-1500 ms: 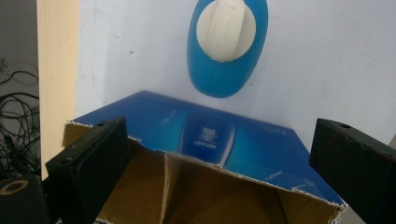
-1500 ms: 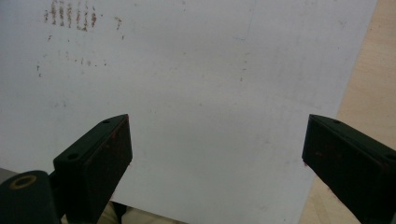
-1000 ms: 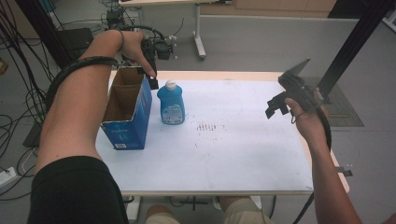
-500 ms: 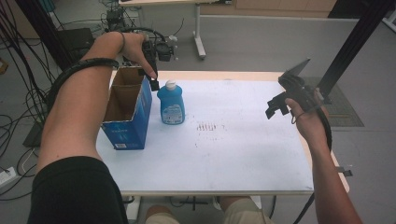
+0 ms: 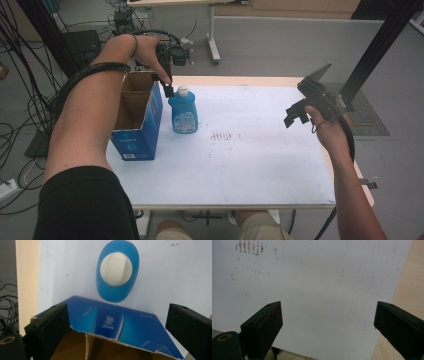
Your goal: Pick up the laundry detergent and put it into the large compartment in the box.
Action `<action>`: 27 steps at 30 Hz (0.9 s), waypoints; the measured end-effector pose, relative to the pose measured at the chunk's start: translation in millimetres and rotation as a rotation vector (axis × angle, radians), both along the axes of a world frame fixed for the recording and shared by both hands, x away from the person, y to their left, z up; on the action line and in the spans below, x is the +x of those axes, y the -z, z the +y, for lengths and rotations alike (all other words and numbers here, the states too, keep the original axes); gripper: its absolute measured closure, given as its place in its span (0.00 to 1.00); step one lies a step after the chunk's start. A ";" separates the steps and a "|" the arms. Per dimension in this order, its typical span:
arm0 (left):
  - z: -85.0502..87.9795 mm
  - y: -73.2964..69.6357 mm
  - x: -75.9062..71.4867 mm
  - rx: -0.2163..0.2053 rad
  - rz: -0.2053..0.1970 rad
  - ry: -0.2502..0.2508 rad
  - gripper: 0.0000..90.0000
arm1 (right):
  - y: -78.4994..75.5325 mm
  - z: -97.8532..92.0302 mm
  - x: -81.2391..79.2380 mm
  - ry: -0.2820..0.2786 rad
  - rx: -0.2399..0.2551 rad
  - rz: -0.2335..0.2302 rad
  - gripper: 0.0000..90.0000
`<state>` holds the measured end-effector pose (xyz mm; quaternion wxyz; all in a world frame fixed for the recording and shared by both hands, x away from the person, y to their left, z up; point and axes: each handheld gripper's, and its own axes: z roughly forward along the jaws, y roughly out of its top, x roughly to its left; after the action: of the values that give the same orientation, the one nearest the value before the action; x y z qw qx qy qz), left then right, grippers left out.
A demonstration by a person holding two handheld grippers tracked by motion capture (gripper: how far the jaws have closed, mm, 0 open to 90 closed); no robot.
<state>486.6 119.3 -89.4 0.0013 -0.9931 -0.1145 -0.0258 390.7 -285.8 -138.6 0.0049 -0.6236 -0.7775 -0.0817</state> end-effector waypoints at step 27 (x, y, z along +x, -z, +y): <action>-37.3 14.6 13.3 -0.005 0.010 0.064 0.06 | -1.5 -8.3 -4.2 0.015 0.000 -0.002 0.09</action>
<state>499.9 82.0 -104.0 -0.0015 -0.9963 -0.0829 -0.0206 386.6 -294.1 -137.0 0.0036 -0.6293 -0.7727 -0.0827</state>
